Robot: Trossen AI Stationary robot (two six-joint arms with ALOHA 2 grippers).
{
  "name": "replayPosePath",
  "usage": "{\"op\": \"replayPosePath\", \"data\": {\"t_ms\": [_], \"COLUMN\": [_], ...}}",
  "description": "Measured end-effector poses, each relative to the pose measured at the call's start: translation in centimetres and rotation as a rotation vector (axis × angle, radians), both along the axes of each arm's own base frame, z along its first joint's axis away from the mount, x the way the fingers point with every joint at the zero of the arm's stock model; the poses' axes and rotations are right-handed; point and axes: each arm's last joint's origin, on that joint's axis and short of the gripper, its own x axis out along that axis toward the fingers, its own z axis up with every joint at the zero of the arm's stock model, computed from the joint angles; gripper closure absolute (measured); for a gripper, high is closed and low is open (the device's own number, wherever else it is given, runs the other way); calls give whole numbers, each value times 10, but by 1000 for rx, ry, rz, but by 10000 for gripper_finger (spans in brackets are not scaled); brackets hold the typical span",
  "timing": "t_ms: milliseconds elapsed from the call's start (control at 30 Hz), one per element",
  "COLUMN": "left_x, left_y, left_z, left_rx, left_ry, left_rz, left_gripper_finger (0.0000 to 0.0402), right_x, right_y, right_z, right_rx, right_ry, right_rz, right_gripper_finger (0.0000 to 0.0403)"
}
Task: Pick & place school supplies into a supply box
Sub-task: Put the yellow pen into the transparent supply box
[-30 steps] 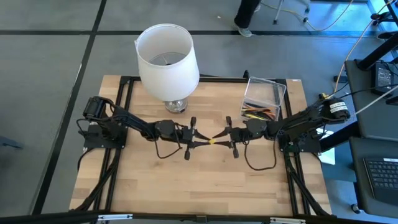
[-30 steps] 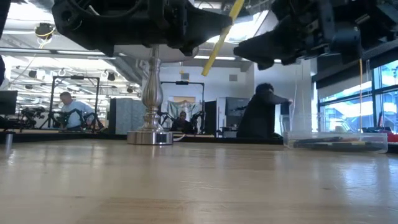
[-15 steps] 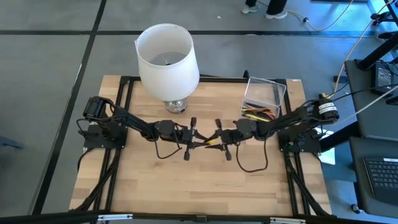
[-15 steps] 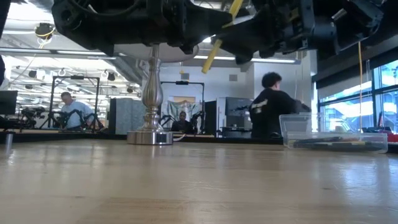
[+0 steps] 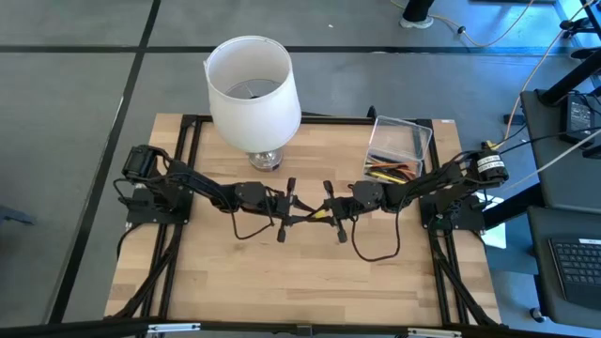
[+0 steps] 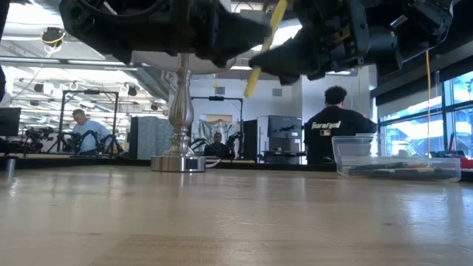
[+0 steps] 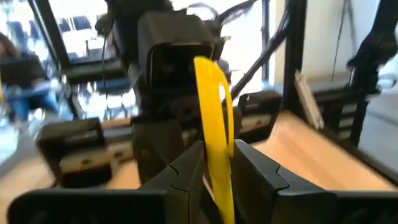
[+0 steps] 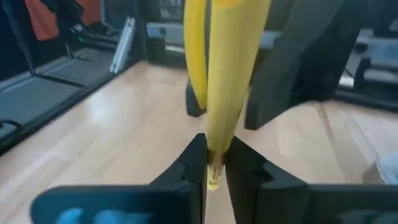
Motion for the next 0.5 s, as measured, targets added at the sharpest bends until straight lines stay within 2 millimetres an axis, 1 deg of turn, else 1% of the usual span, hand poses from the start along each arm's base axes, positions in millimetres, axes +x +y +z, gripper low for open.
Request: {"op": "replayPosePath", "data": {"t_ms": [67,167,267,367,500], "left_x": [-4,-11,-19,-26,-31], "left_y": [1,3,4,5,7], "left_z": [1,2,2,-2,-11], "left_rx": [9,-1,-39,-102,-176], "left_ry": [69,181,288,406,508], "left_rz": [21,63,79,103,171], "left_gripper_finger": [316,307,301,300,302], "right_x": [-1,-5,-15,-27,-47], "right_y": [-1,-4,-12,-24,-48], "right_z": [-3,-9,-6,6,33], "right_rx": [-12,-51,-110,-155,-155], "right_ry": [43,135,238,402,681], "right_rz": [-32,-125,-251,-400,-646], "right_gripper_finger": [360,360,360,360,360]}}
